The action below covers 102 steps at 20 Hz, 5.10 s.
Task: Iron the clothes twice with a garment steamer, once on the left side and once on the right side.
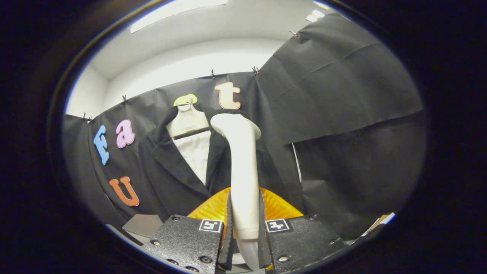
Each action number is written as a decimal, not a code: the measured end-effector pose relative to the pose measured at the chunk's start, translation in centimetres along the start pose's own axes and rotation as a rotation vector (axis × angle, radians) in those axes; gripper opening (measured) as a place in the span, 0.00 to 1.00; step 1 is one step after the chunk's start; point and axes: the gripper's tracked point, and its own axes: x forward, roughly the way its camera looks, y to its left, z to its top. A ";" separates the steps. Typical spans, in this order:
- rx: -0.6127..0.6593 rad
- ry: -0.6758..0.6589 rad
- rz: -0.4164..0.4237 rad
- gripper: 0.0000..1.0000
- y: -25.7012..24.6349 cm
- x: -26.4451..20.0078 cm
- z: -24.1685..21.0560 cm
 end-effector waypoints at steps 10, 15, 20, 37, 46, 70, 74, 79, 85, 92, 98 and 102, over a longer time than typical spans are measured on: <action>-0.063 0.019 0.047 0.28 1.5 6.7 0.4; -0.090 0.040 0.035 0.28 1.1 6.7 -1.3; -0.105 0.057 0.008 0.28 0.2 6.2 -2.3; -0.145 0.161 -0.053 0.29 -0.2 3.9 -9.1; -0.163 0.221 -0.091 0.28 -1.3 2.5 -12.8; -0.199 0.362 -0.170 0.29 -4.3 -0.6 -21.9; -0.198 0.388 -0.178 0.29 -4.9 -1.1 -23.7; -0.190 0.403 -0.185 0.29 -5.7 -1.6 -25.7; -0.162 0.451 -0.177 0.29 -6.5 -2.5 -28.4; -0.145 0.535 -0.179 0.29 -7.6 -4.4 -32.2; -0.131 0.584 -0.195 0.29 -8.3 -5.9 -34.3; -0.121 0.558 -0.192 0.29 -8.1 -6.2 -33.2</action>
